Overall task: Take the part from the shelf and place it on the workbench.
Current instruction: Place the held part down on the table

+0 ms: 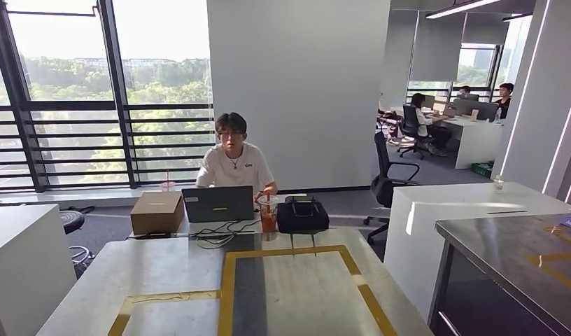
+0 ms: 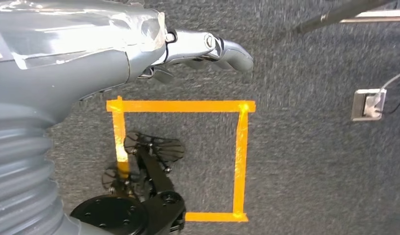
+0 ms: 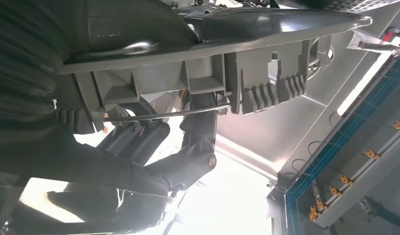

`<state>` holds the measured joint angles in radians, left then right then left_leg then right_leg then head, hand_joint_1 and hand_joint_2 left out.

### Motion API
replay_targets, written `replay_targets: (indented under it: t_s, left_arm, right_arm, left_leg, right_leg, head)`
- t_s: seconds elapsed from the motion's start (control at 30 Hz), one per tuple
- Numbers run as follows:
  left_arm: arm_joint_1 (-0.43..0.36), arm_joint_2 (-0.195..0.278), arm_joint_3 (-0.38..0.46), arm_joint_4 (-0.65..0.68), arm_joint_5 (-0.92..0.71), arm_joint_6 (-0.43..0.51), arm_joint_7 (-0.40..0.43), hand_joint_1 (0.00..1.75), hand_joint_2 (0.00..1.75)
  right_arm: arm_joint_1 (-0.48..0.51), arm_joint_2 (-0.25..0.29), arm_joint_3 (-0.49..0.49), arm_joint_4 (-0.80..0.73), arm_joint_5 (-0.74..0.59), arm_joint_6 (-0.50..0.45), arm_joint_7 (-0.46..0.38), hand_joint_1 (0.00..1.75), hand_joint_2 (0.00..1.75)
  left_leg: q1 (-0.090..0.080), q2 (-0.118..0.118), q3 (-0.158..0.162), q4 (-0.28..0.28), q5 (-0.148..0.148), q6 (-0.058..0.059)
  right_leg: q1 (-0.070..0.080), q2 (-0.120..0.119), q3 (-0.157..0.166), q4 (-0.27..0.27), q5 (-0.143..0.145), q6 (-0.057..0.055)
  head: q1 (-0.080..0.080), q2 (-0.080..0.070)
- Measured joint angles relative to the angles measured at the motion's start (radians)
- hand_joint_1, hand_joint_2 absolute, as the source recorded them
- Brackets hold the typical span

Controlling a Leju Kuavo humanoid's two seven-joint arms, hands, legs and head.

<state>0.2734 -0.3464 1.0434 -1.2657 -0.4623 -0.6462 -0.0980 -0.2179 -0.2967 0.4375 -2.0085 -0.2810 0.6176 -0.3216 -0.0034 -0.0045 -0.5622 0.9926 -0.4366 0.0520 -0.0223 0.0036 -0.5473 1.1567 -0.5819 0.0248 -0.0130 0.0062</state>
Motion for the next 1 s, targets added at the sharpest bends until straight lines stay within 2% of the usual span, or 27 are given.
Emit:
replay_targets:
  t_s: [0.07,0.1,0.13,0.2,0.23,0.27,0.3,0.37,0.4,0.47,0.53,0.57,0.6,0.63,0.67,0.7,0.73,0.77,0.8,0.83,0.9,0.93,1.0]
  left_arm:
    - [0.003,0.0,-0.007,0.0,0.019,0.009,0.009,0.0,1.75]
    - [0.006,0.0,-0.011,0.0,0.033,0.017,0.016,0.0,1.75]
    - [0.01,0.0,-0.017,-0.001,0.051,0.027,0.022,0.0,1.75]
    - [0.017,0.0,-0.033,-0.004,0.082,0.047,0.032,0.0,1.75]
    - [0.021,0.0,-0.043,-0.007,0.094,0.054,0.035,0.0,1.75]
    - [0.024,0.0,-0.051,-0.009,0.101,0.058,0.039,0.0,1.75]
    - [0.028,0.0,-0.058,-0.01,0.107,0.061,0.042,0.0,1.75]
    - [0.038,0.001,-0.068,-0.014,0.114,0.063,0.045,0.0,1.75]
    - [0.043,0.001,-0.071,-0.016,0.116,0.064,0.045,0.0,1.75]
    - [0.046,0.002,-0.074,-0.021,0.122,0.065,0.045,0.0,1.75]
    - [0.047,0.002,-0.079,-0.023,0.13,0.066,0.048,0.0,1.75]
    - [0.05,0.002,-0.083,-0.024,0.135,0.067,0.052,0.0,1.75]
    - [0.054,0.002,-0.087,-0.026,0.14,0.069,0.057,0.0,1.75]
    - [0.058,0.002,-0.091,-0.028,0.144,0.072,0.062,0.0,1.75]
    - [0.061,0.002,-0.094,-0.03,0.145,0.074,0.065,0.0,1.75]
    - [0.063,0.002,-0.096,-0.032,0.144,0.075,0.067,0.0,1.75]
    - [0.062,0.002,-0.097,-0.033,0.139,0.075,0.067,0.0,1.75]
    - [0.061,0.002,-0.098,-0.034,0.133,0.074,0.066,0.0,1.75]
    - [0.06,0.002,-0.098,-0.034,0.126,0.073,0.065,0.0,1.75]
    - [0.059,0.002,-0.098,-0.034,0.119,0.072,0.064,0.0,1.75]
    - [0.059,0.001,-0.096,-0.034,0.106,0.07,0.06,0.0,1.75]
    - [0.057,0.001,-0.095,-0.035,0.1,0.069,0.057,0.0,1.75]
    - [0.052,0.0,-0.093,-0.035,0.09,0.062,0.05,0.0,1.75]
  right_arm:
    - [-0.002,0.0,0.003,0.005,0.002,0.0,0.003,1.75,1.75]
    - [-0.003,0.0,0.005,0.007,0.006,0.0,0.008,1.75,1.75]
    - [-0.005,0.0,0.008,0.008,0.015,-0.002,0.014,1.75,1.75]
    - [-0.011,0.0,0.016,0.011,0.032,-0.007,0.025,1.75,1.75]
    - [-0.015,0.0,0.021,0.012,0.038,-0.01,0.029,1.75,1.75]
    - [-0.018,0.0,0.025,0.013,0.042,-0.013,0.031,1.75,1.75]
    - [-0.023,0.0,0.029,0.014,0.044,-0.015,0.033,1.75,1.75]
    - [-0.031,0.002,0.037,0.014,0.047,-0.019,0.035,1.75,1.75]
    - [-0.034,0.003,0.04,0.014,0.048,-0.019,0.036,1.75,1.75]
    - [-0.039,0.005,0.044,0.014,0.049,-0.021,0.038,1.75,1.75]
    - [-0.041,0.006,0.046,0.013,0.047,-0.023,0.038,1.75,1.75]
    - [-0.041,0.005,0.047,0.013,0.044,-0.024,0.038,1.75,1.75]
    - [-0.04,0.004,0.048,0.013,0.039,-0.025,0.037,1.75,1.75]
    - [-0.04,0.003,0.049,0.013,0.035,-0.026,0.037,1.75,1.75]
    - [-0.041,0.002,0.05,0.013,0.032,-0.027,0.036,1.75,1.75]
    - [-0.041,0.001,0.051,0.013,0.03,-0.029,0.034,1.75,1.75]
    - [-0.041,0.001,0.052,0.013,0.03,-0.031,0.031,1.75,1.75]
    - [-0.041,0.0,0.053,0.012,0.03,-0.034,0.027,1.75,1.75]
    - [-0.041,0.001,0.054,0.01,0.031,-0.036,0.023,1.75,1.75]
    - [-0.04,0.001,0.054,0.007,0.031,-0.039,0.022,1.75,1.75]
    - [-0.039,0.002,0.054,0.0,0.034,-0.043,0.021,1.75,1.75]
    - [-0.038,0.002,0.053,-0.005,0.037,-0.046,0.02,1.75,1.75]
    - [-0.034,0.002,0.049,-0.013,0.045,-0.049,0.017,1.75,1.75]
  left_leg:
    - [-0.005,-0.01,0.002,0.001,-0.005,0.004]
    - [-0.008,-0.018,0.004,0.002,-0.007,0.005]
    - [-0.01,-0.026,0.008,0.002,-0.01,0.004]
    - [-0.013,-0.046,0.017,0.002,-0.017,0.002]
    - [-0.013,-0.056,0.02,0.002,-0.02,0.0]
    - [-0.013,-0.066,0.02,0.002,-0.022,-0.004]
    - [-0.013,-0.075,0.019,0.005,-0.023,-0.008]
    - [-0.014,-0.085,0.016,0.014,-0.023,-0.019]
    - [-0.015,-0.078,0.013,0.025,-0.028,-0.024]
    - [-0.012,-0.046,-0.02,0.087,-0.067,-0.036]
    - [-0.001,-0.013,-0.088,0.209,-0.126,-0.052]
    - [0.007,-0.006,-0.122,0.264,-0.145,-0.058]
    - [0.014,-0.001,-0.142,0.289,-0.148,-0.064]
    - [0.02,0.002,-0.141,0.275,-0.13,-0.069]
    - [0.025,0.004,-0.119,0.223,-0.095,-0.072]
    - [0.029,0.006,-0.084,0.146,-0.053,-0.073]
    - [0.029,0.008,-0.052,0.079,-0.027,-0.073]
    - [0.027,0.01,-0.03,0.031,-0.016,-0.07]
    - [0.024,0.011,-0.021,0.009,-0.014,-0.065]
    - [0.02,0.01,-0.021,0.007,-0.02,-0.058]
    - [0.019,0.007,-0.013,0.0,-0.007,-0.042]
    - [0.02,0.006,-0.007,-0.005,-0.002,-0.034]
    - [0.021,0.004,0.0,-0.013,0.004,-0.024]
  right_leg:
    - [0.001,0.0,-0.082,0.107,-0.039,0.0]
    - [0.001,0.0,-0.104,0.117,-0.037,0.002]
    - [0.002,0.001,-0.104,0.085,-0.014,0.005]
    - [0.005,0.014,-0.064,-0.05,0.069,0.008]
    - [0.009,0.025,-0.045,-0.109,0.098,0.002]
    - [0.013,0.035,-0.033,-0.145,0.114,-0.008]
    - [0.017,0.042,-0.029,-0.16,0.122,-0.021]
    - [0.017,0.033,-0.022,-0.166,0.127,-0.038]
    - [0.013,0.025,-0.015,-0.17,0.132,-0.042]
    - [0.006,0.006,-0.001,-0.174,0.133,-0.048]
    - [0.007,-0.006,0.0,-0.174,0.13,-0.051]
    - [0.007,-0.011,-0.001,-0.174,0.129,-0.051]
    - [0.006,-0.014,0.0,-0.174,0.127,-0.05]
    - [0.005,-0.016,0.002,-0.173,0.125,-0.047]
    - [0.003,-0.017,0.005,-0.173,0.123,-0.045]
    - [0.002,-0.018,0.009,-0.173,0.121,-0.041]
    - [0.002,-0.019,0.012,-0.173,0.119,-0.037]
    - [0.002,-0.019,0.014,-0.173,0.118,-0.032]
    - [0.003,-0.019,0.013,-0.173,0.116,-0.026]
    - [0.004,-0.019,0.014,-0.175,0.115,-0.019]
    - [0.002,-0.019,0.013,-0.172,0.11,-0.006]
    - [0.002,-0.018,0.005,-0.153,0.099,-0.005]
    - [0.001,-0.014,-0.048,-0.05,0.053,-0.011]
  head:
    - [0.002,0.0]
    - [0.002,0.0]
    - [0.002,0.0]
    - [0.003,0.0]
    - [0.003,0.0]
    - [0.003,0.0]
    - [0.003,0.0]
    - [0.003,0.0]
    - [0.003,0.0]
    - [0.001,0.0]
    - [-0.002,0.0]
    - [-0.003,0.0]
    - [-0.003,0.0]
    - [-0.003,0.0]
    - [-0.003,0.0]
    - [-0.003,0.0]
    - [-0.003,0.0]
    - [-0.003,0.0]
    - [-0.003,0.0]
    - [-0.003,0.0]
    - [-0.002,0.001]
    - [-0.001,0.0]
    - [0.001,0.001]
